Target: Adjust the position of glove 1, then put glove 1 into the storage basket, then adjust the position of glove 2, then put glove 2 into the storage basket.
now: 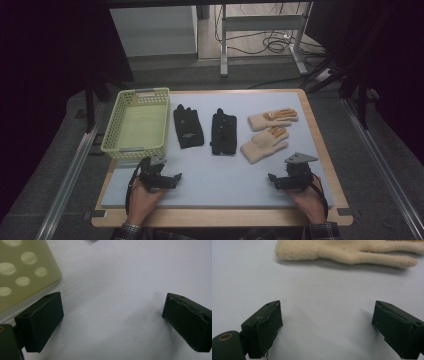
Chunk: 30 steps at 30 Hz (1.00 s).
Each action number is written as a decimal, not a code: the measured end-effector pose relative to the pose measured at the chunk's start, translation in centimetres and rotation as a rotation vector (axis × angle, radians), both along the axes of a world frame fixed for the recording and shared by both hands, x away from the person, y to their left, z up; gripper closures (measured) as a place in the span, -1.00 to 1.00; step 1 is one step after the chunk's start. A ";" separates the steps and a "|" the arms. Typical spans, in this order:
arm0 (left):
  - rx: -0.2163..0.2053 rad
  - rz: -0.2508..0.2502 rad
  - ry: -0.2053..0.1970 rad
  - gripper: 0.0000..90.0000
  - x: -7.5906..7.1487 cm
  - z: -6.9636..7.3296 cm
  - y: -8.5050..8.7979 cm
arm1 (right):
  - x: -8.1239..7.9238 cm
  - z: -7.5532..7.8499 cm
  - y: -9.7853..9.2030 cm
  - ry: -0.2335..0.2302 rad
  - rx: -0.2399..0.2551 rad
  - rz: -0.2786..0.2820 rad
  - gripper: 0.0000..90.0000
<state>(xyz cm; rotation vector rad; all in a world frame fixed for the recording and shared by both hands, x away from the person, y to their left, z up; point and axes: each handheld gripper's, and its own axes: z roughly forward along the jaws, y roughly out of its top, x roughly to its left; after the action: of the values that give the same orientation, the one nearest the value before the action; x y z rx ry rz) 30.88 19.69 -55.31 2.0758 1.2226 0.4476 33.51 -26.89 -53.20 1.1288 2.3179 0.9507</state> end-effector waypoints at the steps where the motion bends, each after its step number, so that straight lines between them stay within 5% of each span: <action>1: 0.000 0.000 0.000 -0.92 0.0 0.0 0.0 | 0.0 0.0 0.0 -0.001 0.000 0.000 -0.80; 30: -0.001 -0.001 -0.005 -0.91 0.0 0.0 0.0 | 0.0 0.1 -0.3 0.000 0.016 -0.011 -0.69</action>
<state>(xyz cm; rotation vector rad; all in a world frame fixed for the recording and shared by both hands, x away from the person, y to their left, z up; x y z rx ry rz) 30.83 19.70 -55.31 2.0736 1.2186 0.4515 33.54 -27.17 -53.06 1.1465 2.3051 0.9666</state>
